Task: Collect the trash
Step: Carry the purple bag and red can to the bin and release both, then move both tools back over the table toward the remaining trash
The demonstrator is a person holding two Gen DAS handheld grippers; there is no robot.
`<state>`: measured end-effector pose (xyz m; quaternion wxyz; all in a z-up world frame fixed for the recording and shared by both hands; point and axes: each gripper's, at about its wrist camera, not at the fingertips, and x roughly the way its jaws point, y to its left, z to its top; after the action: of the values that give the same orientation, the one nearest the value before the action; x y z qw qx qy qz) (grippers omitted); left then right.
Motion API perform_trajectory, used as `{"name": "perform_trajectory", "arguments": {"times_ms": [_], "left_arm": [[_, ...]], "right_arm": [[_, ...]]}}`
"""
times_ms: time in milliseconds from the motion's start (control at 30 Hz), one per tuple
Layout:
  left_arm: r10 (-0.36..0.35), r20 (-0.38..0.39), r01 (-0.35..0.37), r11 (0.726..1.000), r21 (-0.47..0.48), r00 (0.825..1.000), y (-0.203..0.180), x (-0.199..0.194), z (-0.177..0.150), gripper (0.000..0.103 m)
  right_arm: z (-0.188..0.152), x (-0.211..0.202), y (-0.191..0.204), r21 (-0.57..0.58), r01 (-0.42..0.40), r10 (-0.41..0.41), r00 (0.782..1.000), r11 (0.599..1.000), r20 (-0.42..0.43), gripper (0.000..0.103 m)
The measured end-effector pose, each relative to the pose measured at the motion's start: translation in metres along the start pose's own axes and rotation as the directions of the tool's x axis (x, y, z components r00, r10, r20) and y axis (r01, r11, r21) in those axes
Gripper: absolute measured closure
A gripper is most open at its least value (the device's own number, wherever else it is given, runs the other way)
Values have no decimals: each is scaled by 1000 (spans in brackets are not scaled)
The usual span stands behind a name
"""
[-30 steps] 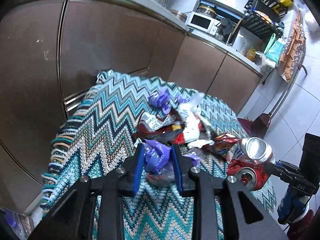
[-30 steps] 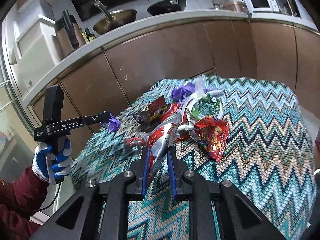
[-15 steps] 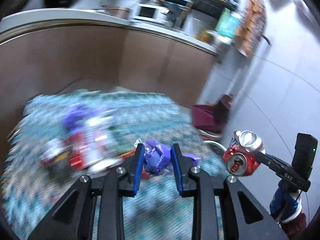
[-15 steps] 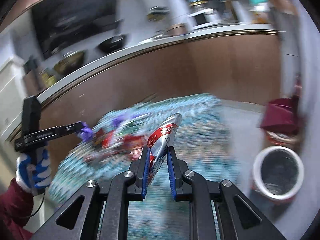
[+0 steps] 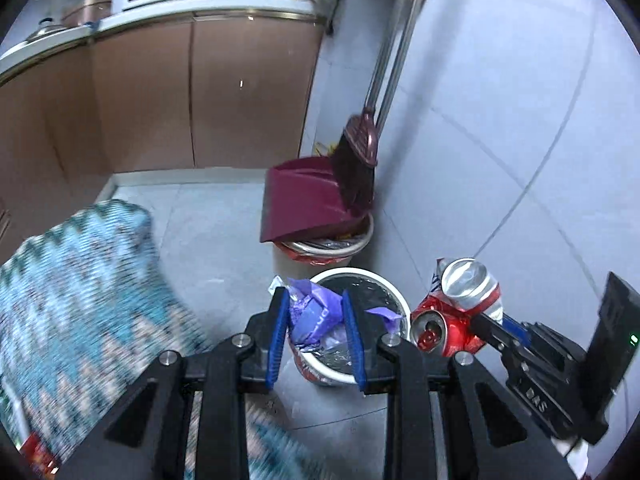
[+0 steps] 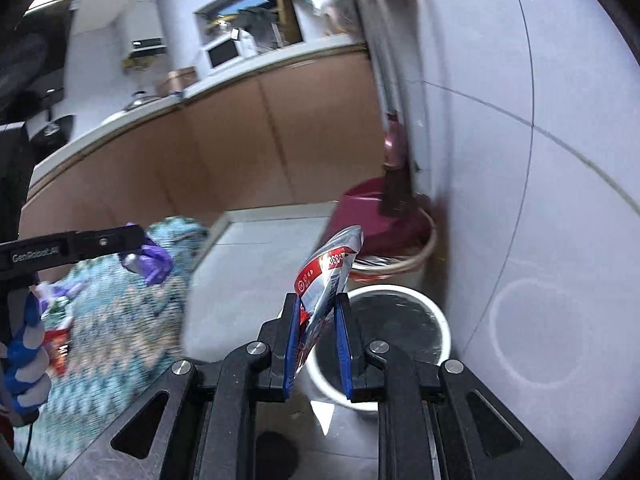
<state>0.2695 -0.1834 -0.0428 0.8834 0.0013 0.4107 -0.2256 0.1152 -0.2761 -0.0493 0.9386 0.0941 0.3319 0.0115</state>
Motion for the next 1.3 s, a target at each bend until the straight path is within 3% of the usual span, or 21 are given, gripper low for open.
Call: {"name": "perform_trajectory", "arguments": {"times_ms": [233,333,400,467,533,833,1067,1300], "left_arm": [[-17,-122,13,999,-34,992,-17,96,12,71],[-57,-158,48,997,-60,986,-20,129,12,58],[-79,-160,66,994,-83,984,-19,143,10,52],[-99,-166,81,990,-112,981,-15,150,7,52],[-115,-145,97,987,-126,983,-11,145,4,52],[-110,51,115,987,-109,993,-8,52,-4,52],[-92,158,105,991,-78,983,-4,-50,-19,51],[-21,238,42,996,-83,971,18,-151,-60,51]], "right_arm": [[2,47,-42,48,36,-35,999,998,-33,86],[1,72,-58,54,41,-38,998,998,-54,86],[-2,84,-68,59,63,-58,995,996,-75,77],[-8,92,-77,84,76,-68,993,994,-97,63],[-15,90,-83,104,78,-68,992,991,-102,63],[-16,42,-48,72,64,-62,997,995,-34,63],[-2,-27,1,28,24,-26,998,999,64,60],[4,-105,67,-67,-67,77,985,995,155,56]]}}
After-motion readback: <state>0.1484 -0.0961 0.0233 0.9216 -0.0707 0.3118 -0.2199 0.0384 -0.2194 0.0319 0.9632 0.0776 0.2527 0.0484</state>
